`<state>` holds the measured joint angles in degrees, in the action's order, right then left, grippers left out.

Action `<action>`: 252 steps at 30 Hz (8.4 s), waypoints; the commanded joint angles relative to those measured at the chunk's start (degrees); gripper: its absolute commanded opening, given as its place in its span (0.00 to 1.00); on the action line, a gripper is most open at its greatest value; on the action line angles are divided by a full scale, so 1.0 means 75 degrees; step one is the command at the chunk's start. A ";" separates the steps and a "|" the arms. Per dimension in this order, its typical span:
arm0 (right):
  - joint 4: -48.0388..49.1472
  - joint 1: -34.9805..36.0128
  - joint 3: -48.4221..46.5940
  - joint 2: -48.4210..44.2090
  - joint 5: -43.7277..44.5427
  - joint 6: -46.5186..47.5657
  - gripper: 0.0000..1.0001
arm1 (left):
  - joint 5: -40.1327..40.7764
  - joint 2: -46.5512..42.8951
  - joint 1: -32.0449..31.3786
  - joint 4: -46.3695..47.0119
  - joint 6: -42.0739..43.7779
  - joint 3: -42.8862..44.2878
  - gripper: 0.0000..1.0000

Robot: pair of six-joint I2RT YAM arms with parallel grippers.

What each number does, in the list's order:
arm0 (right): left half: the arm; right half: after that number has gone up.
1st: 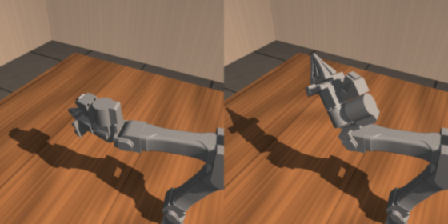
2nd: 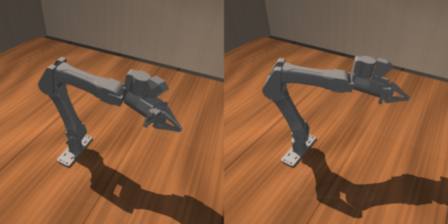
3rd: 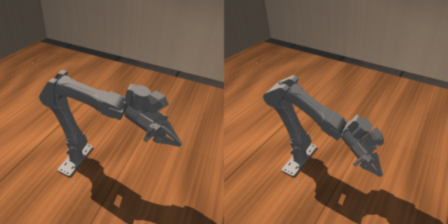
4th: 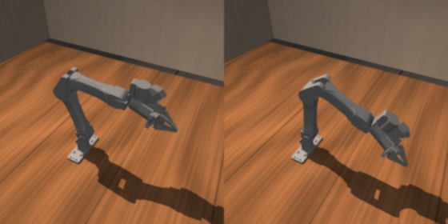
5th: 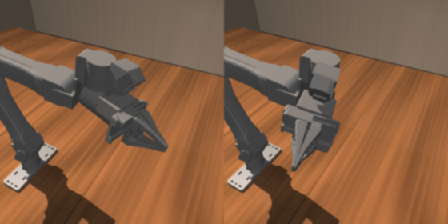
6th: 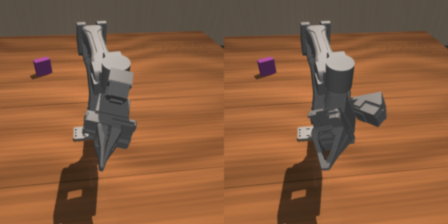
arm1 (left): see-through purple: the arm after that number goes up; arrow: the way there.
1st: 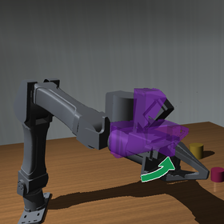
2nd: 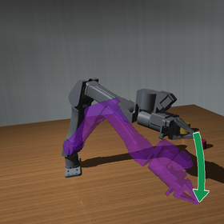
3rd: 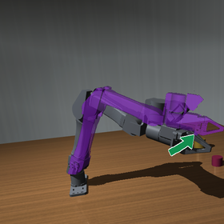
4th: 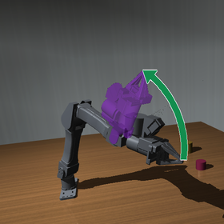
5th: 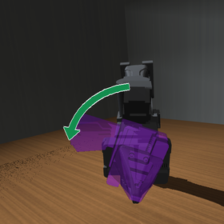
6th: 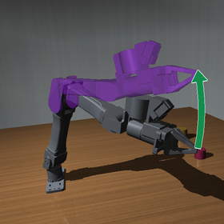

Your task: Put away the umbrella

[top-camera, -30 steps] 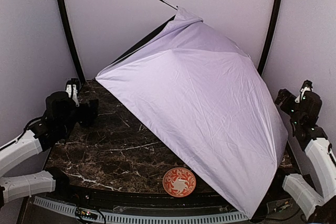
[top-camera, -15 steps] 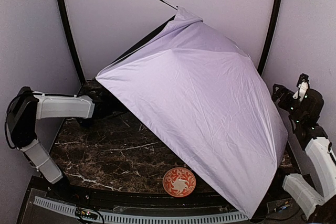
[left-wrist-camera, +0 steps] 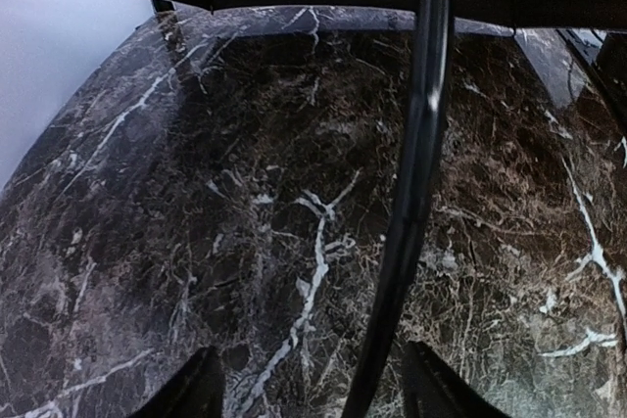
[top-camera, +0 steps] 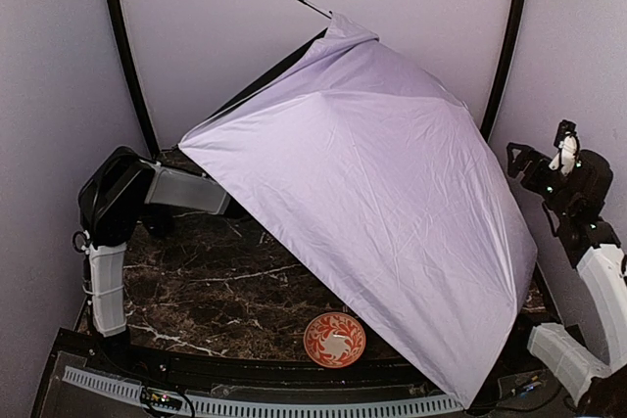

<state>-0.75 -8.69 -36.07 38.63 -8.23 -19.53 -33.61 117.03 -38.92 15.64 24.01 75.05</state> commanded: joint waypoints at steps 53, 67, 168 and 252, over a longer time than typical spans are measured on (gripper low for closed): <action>0.1327 0.4711 -0.1118 0.0896 -0.0464 0.0290 0.84 | 0.3524 -0.1374 -0.1458 0.6351 -0.5826 -0.1980 0.00; 0.3696 0.6214 -0.4653 0.6290 0.0336 -0.0384 0.91 | 0.4007 -0.1233 -0.1825 0.5783 -0.5540 -0.1849 0.00; 0.2643 0.6745 -0.5756 0.6895 0.1081 0.0472 0.19 | 0.4901 -0.1630 -0.2067 0.4446 -0.3258 -0.1737 0.00; 0.7735 0.5724 -0.6383 0.7734 -0.2032 -0.2486 0.57 | 0.0046 -0.1050 -0.1129 0.8016 -0.5910 -0.2483 0.00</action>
<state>53.28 34.94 -83.61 98.65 -23.70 -37.26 -32.32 109.93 -47.13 70.67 -21.23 55.13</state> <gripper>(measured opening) 0.622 0.053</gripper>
